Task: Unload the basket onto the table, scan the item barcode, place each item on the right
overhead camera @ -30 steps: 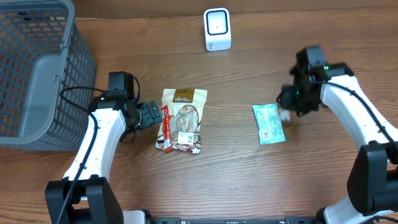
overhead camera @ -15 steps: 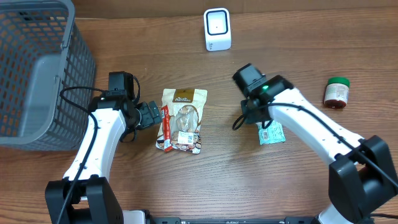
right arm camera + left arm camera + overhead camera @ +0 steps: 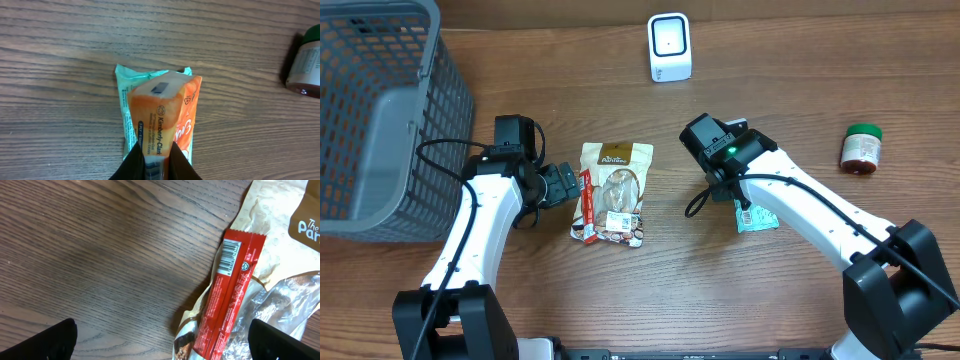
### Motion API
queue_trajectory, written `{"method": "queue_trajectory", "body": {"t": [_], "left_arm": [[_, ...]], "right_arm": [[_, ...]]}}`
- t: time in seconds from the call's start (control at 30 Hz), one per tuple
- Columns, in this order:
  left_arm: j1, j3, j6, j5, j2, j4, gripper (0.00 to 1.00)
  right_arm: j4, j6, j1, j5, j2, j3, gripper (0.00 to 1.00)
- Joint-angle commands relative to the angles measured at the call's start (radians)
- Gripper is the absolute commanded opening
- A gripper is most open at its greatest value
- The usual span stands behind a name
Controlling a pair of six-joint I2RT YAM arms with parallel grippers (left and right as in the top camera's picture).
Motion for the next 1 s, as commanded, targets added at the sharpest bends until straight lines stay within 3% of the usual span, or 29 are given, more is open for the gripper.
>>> {"method": "queue_trajectory", "body": {"t": [0.0,0.4,0.5,0.57,0.67,0.77,0.87,0.97], "left_arm": [[-0.003,0.013,-0.006,-0.002,-0.004,0.002,1.00],[-0.003,0.013,-0.006,-0.002,-0.004,0.002,1.00],[-0.003,0.013,-0.006,-0.002,-0.004,0.002,1.00],[-0.003,0.013,-0.006,-0.002,-0.004,0.002,1.00],[-0.003,0.013,-0.006,-0.002,-0.004,0.002,1.00],[-0.003,0.013,-0.006,-0.002,-0.004,0.002,1.00],[-0.003,0.013,-0.006,-0.002,-0.004,0.002,1.00],[-0.003,0.013,-0.006,-0.002,-0.004,0.002,1.00]], "right_arm": [[0.003,0.022,-0.001,0.005,0.023,-0.005,0.12],[0.001,0.023,-0.001,-0.051,0.073,-0.005,0.13],[0.001,0.022,-0.001,-0.069,0.073,-0.005,0.23],[0.001,0.022,-0.001,-0.092,0.073,-0.005,0.23],[0.002,0.022,-0.001,-0.119,0.073,-0.005,0.41],[0.006,0.022,-0.001,-0.133,0.073,-0.005,0.68],[0.021,0.022,-0.001,-0.159,0.073,-0.005,0.80],[0.051,0.012,-0.006,-0.232,0.073,-0.005,0.81]]}}
